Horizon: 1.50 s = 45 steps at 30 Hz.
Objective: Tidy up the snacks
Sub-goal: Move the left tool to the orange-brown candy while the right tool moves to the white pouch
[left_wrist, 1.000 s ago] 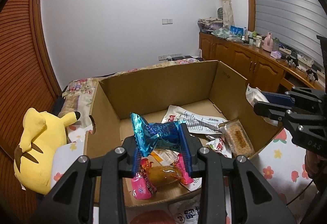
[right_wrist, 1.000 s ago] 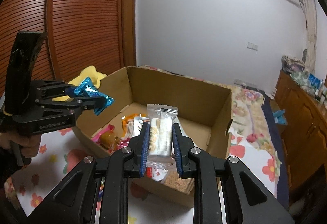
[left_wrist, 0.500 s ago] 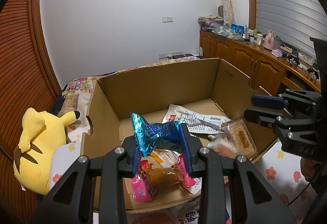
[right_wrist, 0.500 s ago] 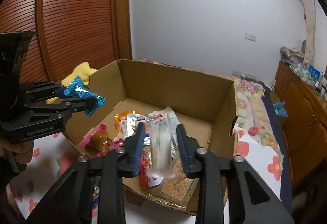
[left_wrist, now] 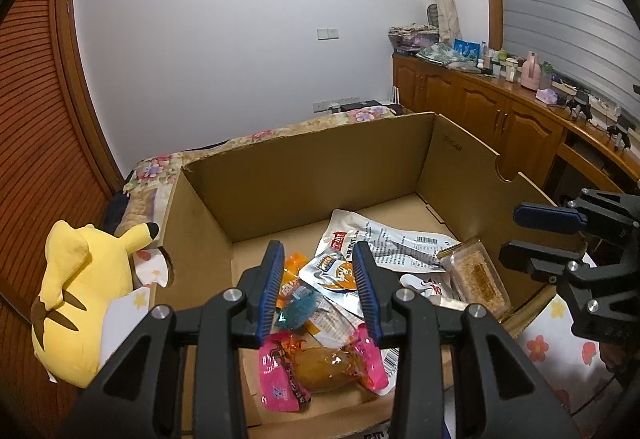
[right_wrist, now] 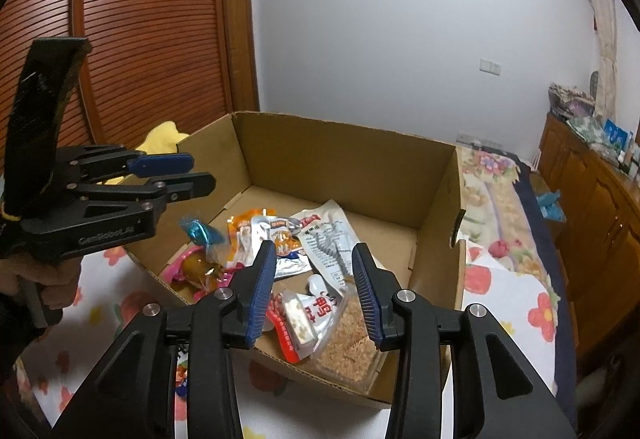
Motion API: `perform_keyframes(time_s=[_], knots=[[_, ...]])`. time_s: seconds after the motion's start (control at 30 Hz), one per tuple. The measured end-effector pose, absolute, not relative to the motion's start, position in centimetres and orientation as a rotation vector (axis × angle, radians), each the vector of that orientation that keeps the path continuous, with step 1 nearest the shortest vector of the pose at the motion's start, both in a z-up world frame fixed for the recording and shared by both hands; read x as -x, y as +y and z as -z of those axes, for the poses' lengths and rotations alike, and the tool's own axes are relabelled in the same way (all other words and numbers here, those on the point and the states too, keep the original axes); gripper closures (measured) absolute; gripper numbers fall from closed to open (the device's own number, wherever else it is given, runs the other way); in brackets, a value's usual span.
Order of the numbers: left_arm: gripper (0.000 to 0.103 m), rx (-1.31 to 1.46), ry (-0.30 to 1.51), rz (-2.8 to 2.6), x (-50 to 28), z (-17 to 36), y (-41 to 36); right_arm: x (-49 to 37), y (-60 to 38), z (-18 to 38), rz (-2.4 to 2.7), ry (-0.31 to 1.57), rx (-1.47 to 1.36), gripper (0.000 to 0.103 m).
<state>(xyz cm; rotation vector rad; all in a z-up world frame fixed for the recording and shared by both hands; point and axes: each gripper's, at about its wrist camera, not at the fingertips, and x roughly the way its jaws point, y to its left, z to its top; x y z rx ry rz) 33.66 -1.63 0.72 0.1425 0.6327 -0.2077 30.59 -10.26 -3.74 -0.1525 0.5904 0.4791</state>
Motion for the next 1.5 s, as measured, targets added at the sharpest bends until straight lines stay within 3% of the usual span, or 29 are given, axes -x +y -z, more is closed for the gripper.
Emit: perform_keyframes(time_s=[0.57,1.1,1.17,1.2,1.5], knots=[[0.063,-0.131,0.594,0.227,-25.0,-2.7,-0.7,-25.4,-10.3,1.3,-0.48,0.545,0.151,0.062],[0.063,-0.117,0.721,0.263,-15.5,4.1,0.5,-17.7,-9.1,3.1,-0.526,0.564,0.132,0.061],[0.058,-0.105,0.742,0.282,-15.1,5.0,0.4,-17.4,-9.2,3.6,-0.524,0.571,0.131,0.059],[0.049,-0.096,0.752,0.304,-14.9,5.5,0.3,-17.2,-9.2,3.8,-0.523,0.575,0.13,0.059],[0.048,-0.135,0.817,0.323,-14.2,8.7,-0.9,-16.3,-8.9,5.1,-0.536,0.601,0.135,0.059]])
